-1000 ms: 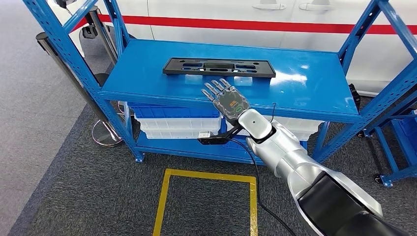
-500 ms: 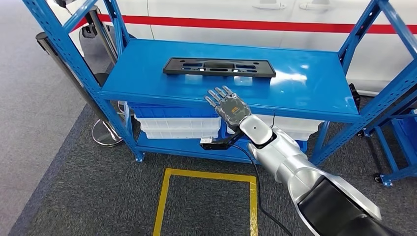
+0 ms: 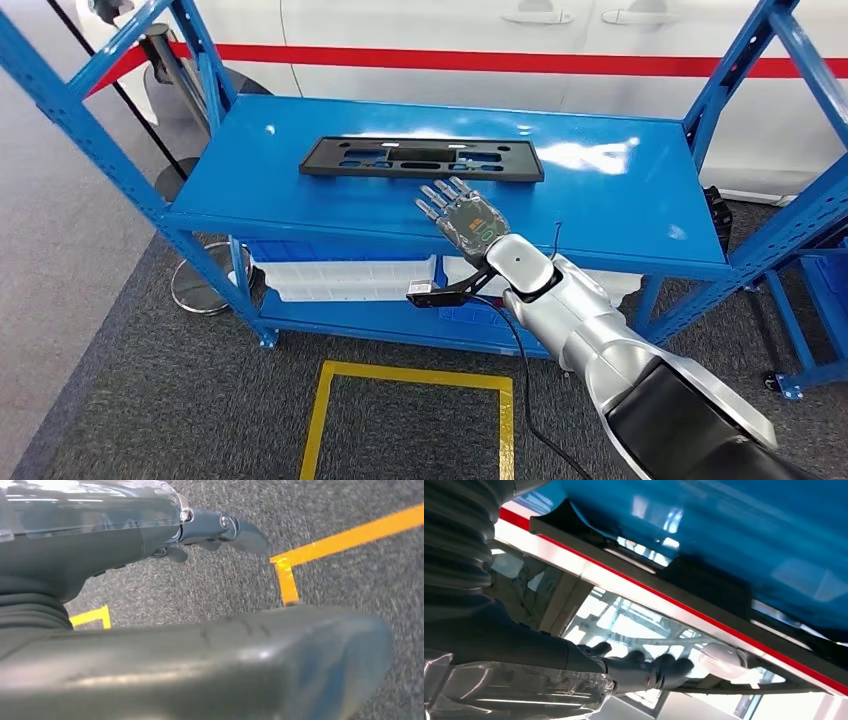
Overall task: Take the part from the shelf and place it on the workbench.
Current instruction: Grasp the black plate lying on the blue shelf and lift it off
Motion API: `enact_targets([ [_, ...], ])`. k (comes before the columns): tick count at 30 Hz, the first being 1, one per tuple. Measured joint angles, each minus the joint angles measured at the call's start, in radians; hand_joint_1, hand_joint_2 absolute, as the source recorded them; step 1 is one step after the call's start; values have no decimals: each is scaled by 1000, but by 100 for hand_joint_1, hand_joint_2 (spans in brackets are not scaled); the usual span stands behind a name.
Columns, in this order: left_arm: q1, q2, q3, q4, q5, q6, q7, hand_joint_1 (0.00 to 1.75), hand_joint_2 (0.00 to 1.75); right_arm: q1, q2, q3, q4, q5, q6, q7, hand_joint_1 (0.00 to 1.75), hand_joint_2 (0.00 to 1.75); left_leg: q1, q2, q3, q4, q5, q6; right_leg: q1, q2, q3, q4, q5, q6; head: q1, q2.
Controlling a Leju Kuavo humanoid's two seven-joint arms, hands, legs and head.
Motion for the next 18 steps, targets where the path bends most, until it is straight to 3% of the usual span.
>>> enact_targets([
  [2, -3, 0, 0, 0, 1, 0, -1, 0, 0, -7, 4, -1, -3, 0, 3, -4, 0, 175, 1, 6, -39, 80, 26, -5, -1, 1, 33, -10, -21, -15, 0, 0],
  [4, -3, -1, 0, 0, 1, 0, -2, 0, 0, 0, 6, -1, -4, 2, 6, -7, 0, 175, -1, 11, -131, 208, 23, -4, 3, 1, 80, -27, -45, -24, -1, 0],
  [6, 2, -1, 0, 0, 3, 0, -1, 0, 0, 17, 7, -1, -3, 4, 11, -8, 0, 175, -6, 11, -219, 281, -46, 2, 10, 2, 135, -46, -74, -29, -2, 0],
  [7, 5, -1, 0, 0, 4, 0, -1, 0, 0, 23, 7, 0, -2, 5, 13, -8, 0, 175, -9, 11, -248, 280, -83, 8, 14, 3, 162, -53, -88, -31, -1, 0],
  [8, 8, -1, 0, 0, 5, 0, -1, 0, 0, 26, 7, 0, -2, 3, 14, -8, 0, 175, -14, 11, -268, 252, -97, 17, 19, 5, 192, -60, -105, -32, -2, 0],
  [9, 11, -1, 0, 0, 6, 0, -1, 0, 0, 28, 8, 0, -2, 2, 14, -9, 0, 175, -20, 11, -280, 202, -67, 31, 24, 7, 223, -66, -125, -33, -2, 0],
  [10, 15, -1, 0, 0, 7, -1, -2, 0, 0, 32, 8, 0, -1, -1, 13, -11, 0, 175, -28, 10, -287, 136, 19, 47, 27, 8, 251, -72, -145, -33, -2, 0],
  [11, 19, 1, 0, 2, 8, 0, -2, 0, 0, 37, 8, 0, 1, -4, 13, -14, 0, 175, -40, 8, -293, 65, 127, 62, 33, 10, 281, -75, -167, -32, -1, 0],
  [12, 23, 2, 0, 3, 9, 0, -1, 0, 0, 43, 9, 0, 4, -10, 14, -19, 0, 175, -47, 7, -295, 26, 216, 73, 36, 14, 304, -77, -189, -27, -1, 0],
  [13, 25, 2, 0, 5, 11, 0, 2, 0, 0, 47, 11, 0, 5, -22, 20, -30, 0, 175, -52, 5, -295, 9, 267, 76, 37, 19, 320, -78, -210, -21, -1, 0],
  [14, 23, 2, 0, 6, 13, -2, 5, 0, 0, 46, 14, -2, 6, -40, 30, -44, 0, 175, -56, 3, -297, 15, 270, 76, 39, 23, 336, -79, -226, -15, -1, 0],
  [16, 12, 0, 3, 6, 21, -18, 13, 0, 0, 38, 23, -16, 1, -107, 77, -88, 0, 175, -54, 1, -288, 35, 233, 79, 36, 21, 356, -83, -254, -4, -1, 0],
  [18, 4, 0, 9, 6, 30, -34, 8, 0, 0, 38, 29, -44, -2, -205, 156, -139, 0, 175, -51, 2, -272, 32, 210, 89, 33, 9, 327, -17, -285, 8, -1, 0],
])
